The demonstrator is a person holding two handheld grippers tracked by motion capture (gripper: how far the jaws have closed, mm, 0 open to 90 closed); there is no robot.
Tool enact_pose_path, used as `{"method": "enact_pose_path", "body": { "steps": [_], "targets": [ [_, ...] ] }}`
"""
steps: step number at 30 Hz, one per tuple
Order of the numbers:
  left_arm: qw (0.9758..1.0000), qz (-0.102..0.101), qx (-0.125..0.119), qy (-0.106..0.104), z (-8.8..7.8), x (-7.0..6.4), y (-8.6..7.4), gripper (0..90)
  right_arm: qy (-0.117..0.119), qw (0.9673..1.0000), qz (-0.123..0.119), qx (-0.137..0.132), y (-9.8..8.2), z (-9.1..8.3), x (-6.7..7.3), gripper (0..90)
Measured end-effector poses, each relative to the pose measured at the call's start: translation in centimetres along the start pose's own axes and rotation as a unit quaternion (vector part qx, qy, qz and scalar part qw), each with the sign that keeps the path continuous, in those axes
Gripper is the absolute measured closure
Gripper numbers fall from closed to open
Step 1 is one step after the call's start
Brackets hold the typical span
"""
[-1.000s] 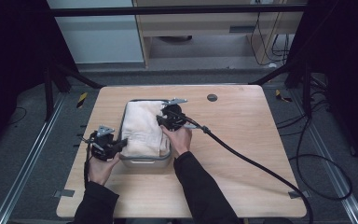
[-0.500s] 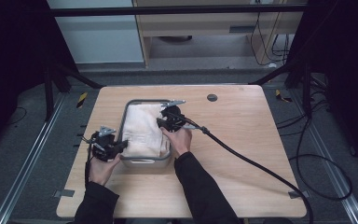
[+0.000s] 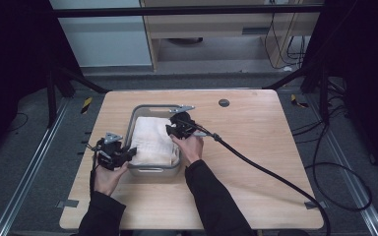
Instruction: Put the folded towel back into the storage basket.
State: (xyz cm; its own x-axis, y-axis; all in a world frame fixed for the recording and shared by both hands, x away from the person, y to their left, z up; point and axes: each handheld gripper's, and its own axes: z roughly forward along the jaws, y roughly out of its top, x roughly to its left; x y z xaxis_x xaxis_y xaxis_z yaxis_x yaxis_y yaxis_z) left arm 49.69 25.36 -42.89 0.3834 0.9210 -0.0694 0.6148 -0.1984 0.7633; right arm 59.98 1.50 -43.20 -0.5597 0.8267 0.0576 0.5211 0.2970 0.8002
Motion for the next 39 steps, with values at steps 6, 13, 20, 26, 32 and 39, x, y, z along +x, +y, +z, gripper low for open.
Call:
{"method": "enact_pose_path", "body": {
  "steps": [6, 13, 20, 26, 32, 39],
  "targets": [
    [0.9992, -0.006, -0.04, -0.001, -1.4, 0.1, 0.4, 65.6, 0.006, 0.9999, 0.001, -0.015, 0.5, -1.3, -0.1, 57.0],
    [0.9967, 0.003, -0.081, -0.003, -2.8, -0.3, 0.7, 57.7, 0.014, 0.9991, 0.006, -0.04, 0.7, -3.9, -1.1, 51.4],
    [0.9947, 0.003, -0.103, -0.006, -3.7, -0.1, 0.6, 45.8, 0.017, 0.9979, 0.015, -0.061, 0.1, -7.5, -3.2, 33.5],
    [0.9939, 0.008, -0.11, -0.001, -4.5, 0.4, -0.2, 41.1, 0.006, 0.9971, 0.021, -0.073, -1.7, -10.2, -5.6, 23.3],
    [0.993, 0.009, -0.118, 0.006, -5.1, 1.1, -1.3, 32.8, 0.0, 0.9965, 0.036, -0.076, -4.3, -12.9, -8.0, 17.9],
    [0.991, 0.014, -0.132, 0.02, -5.3, 1.4, -2.5, 26.3, -0.01, 0.9965, 0.043, -0.072, -8.2, -15.7, -10.3, 15.4]
  ]
}}
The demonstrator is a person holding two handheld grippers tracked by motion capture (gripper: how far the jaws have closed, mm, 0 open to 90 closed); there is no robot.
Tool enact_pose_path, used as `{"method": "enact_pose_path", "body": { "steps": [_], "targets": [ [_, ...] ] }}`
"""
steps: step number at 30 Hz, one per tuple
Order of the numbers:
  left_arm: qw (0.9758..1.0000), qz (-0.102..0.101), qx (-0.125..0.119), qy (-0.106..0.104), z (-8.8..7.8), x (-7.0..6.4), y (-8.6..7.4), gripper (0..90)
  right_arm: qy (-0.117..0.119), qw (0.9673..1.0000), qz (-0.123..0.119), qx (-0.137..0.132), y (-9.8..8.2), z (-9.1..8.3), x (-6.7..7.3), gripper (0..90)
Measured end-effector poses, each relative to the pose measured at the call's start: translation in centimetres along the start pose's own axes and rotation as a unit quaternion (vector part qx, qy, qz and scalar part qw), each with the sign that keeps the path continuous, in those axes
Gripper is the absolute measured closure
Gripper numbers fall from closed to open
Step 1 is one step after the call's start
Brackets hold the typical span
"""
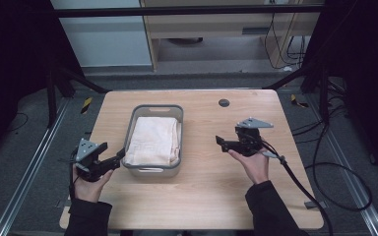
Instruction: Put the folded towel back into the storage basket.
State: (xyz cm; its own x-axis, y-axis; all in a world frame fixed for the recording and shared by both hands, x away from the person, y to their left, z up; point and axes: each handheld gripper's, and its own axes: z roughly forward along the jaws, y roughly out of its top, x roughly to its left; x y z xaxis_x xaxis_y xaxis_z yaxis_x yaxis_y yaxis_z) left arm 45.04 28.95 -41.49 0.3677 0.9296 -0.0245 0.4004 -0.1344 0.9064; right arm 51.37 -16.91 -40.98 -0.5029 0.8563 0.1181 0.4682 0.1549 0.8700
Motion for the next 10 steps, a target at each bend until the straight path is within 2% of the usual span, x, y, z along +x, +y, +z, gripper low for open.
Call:
{"method": "enact_pose_path", "body": {
  "steps": [4, 5, 6, 8, 9, 10],
  "targets": [
    [0.9999, 0.012, 0.001, 0.007, -0.4, -0.1, -0.9, 23.2, -0.014, 0.9998, 0.013, 0.008, -2.2, -1.4, -1.7, 14.6],
    [0.9999, 0.012, 0.001, 0.007, -0.4, -0.1, -0.9, 22.2, -0.014, 0.9998, 0.013, 0.008, -2.2, -1.4, -1.7, 14.6],
    [0.9999, 0.015, 0.002, 0.007, -0.5, 0.0, -1.2, 22.0, -0.023, 0.9994, 0.022, 0.013, -3.4, -2.0, -2.8, 14.5],
    [0.9998, 0.017, 0.006, 0.007, -0.7, 0.1, -1.7, 21.3, -0.026, 0.9993, 0.023, 0.016, -3.7, -2.2, -3.1, 14.2],
    [0.9997, 0.022, 0.011, 0.006, -0.8, 0.3, -2.4, 20.8, -0.037, 0.9988, 0.027, 0.018, -4.7, -2.9, -4.0, 13.8],
    [0.9997, 0.022, 0.011, 0.006, -0.8, 0.3, -2.4, 20.4, -0.037, 0.9988, 0.027, 0.018, -4.7, -2.9, -4.0, 13.8]
  ]
}}
